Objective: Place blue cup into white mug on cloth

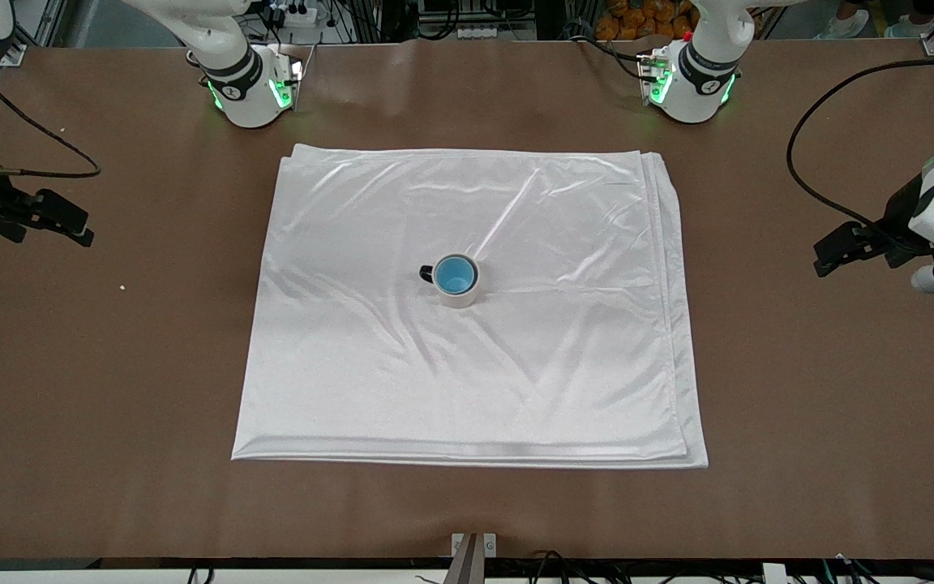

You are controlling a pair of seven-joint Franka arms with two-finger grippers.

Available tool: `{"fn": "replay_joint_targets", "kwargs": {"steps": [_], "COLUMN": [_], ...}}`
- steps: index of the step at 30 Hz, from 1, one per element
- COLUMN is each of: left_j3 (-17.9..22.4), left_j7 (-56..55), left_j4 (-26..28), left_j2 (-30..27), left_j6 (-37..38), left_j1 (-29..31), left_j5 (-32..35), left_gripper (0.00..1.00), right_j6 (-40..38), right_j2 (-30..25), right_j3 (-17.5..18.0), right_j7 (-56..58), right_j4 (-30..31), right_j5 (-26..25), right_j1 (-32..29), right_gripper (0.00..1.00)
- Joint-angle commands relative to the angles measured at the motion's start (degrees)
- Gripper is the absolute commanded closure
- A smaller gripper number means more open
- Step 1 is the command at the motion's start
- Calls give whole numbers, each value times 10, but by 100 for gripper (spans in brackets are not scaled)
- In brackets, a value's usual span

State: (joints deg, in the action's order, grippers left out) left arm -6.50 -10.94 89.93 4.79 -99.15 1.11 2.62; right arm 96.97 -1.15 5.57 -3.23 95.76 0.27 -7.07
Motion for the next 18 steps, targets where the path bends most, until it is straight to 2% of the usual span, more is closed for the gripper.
{"fn": "replay_joint_targets", "kwargs": {"steps": [1, 18], "left_j3": [1, -4], "left_j7": [44, 52], "left_j4": [45, 71], "left_j2": [-37, -73], "left_j6": [-11, -8], "left_j1": [11, 18], "left_j5": [-19, -36], "left_gripper": [0, 0], "right_j6": [-10, -9], "right_j2": [-2, -2], "right_j3": [6, 5], "right_j7": [-5, -6], "right_j4": [-8, -5], "right_j5": [-4, -4], "right_j1": [-9, -11], "right_gripper": [0, 0]}}
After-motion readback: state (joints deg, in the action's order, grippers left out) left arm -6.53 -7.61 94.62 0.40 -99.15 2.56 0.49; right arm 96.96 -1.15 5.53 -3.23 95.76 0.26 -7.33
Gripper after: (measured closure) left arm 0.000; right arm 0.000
